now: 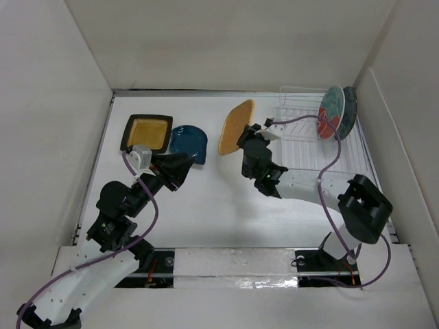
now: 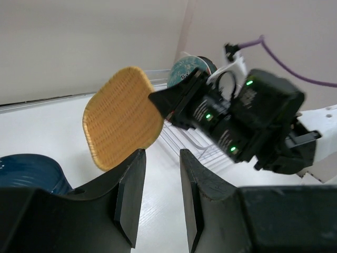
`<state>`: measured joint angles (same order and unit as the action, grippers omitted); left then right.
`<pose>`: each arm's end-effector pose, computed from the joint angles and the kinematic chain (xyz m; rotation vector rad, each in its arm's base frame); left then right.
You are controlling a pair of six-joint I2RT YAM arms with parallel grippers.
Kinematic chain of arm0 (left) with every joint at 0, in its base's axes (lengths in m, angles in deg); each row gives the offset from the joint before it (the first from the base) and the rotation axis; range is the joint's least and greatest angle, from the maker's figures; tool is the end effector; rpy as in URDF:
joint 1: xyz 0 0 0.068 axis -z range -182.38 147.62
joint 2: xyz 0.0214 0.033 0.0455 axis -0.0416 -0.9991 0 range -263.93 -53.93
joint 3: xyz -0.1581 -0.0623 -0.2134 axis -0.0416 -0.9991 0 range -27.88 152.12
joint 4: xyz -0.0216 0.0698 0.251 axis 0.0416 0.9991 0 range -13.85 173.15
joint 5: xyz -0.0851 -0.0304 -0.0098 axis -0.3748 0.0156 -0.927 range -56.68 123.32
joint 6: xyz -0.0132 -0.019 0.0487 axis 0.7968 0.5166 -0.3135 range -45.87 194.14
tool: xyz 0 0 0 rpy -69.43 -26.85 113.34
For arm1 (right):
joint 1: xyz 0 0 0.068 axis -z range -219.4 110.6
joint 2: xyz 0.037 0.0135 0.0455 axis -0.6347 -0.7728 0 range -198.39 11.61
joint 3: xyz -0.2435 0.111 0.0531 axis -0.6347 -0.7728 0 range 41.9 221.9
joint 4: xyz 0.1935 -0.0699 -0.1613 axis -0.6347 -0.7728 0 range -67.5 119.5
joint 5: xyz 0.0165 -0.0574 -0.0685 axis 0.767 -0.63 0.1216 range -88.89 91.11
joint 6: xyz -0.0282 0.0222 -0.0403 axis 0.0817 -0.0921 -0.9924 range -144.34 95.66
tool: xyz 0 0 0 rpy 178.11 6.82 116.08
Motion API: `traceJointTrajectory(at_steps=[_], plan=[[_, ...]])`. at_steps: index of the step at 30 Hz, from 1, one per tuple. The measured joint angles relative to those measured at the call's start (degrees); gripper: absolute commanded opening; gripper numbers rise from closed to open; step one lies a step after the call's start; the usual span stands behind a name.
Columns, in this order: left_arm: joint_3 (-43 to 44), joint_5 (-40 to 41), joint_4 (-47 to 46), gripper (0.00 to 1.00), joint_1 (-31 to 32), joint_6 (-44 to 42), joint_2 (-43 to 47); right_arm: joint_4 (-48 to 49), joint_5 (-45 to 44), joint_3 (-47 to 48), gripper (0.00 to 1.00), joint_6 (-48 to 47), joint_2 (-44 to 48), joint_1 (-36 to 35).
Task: Load the plates into the dish rack
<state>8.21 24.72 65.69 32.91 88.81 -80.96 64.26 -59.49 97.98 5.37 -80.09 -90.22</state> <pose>0.0950 -0.0738 0.3677 0.3607 1.2269 -0.8471 0.2472 0.2543 0.2821 0.5253 1.4946 0.2621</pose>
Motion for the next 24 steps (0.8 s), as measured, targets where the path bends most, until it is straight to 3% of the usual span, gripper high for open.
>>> traceJointTrajectory(at_steps=[5,8,16,24], plan=[[0.00,0.00,0.00,0.29,0.00,0.00,0.37,5.70,1.33,0.00,0.00,-14.69,8.13,0.13],[0.00,-0.02,-0.04,0.29,0.00,-0.02,0.81,4.98,4.31,0.28,0.00,-19.52,14.34,3.67],[0.00,0.00,0.00,0.29,0.00,-0.02,1.38,-19.17,13.16,18.23,0.00,-24.13,20.04,21.81],[0.00,-0.11,0.00,0.28,0.00,0.00,1.22,-42.18,23.80,32.50,0.00,-23.39,18.29,35.95]])
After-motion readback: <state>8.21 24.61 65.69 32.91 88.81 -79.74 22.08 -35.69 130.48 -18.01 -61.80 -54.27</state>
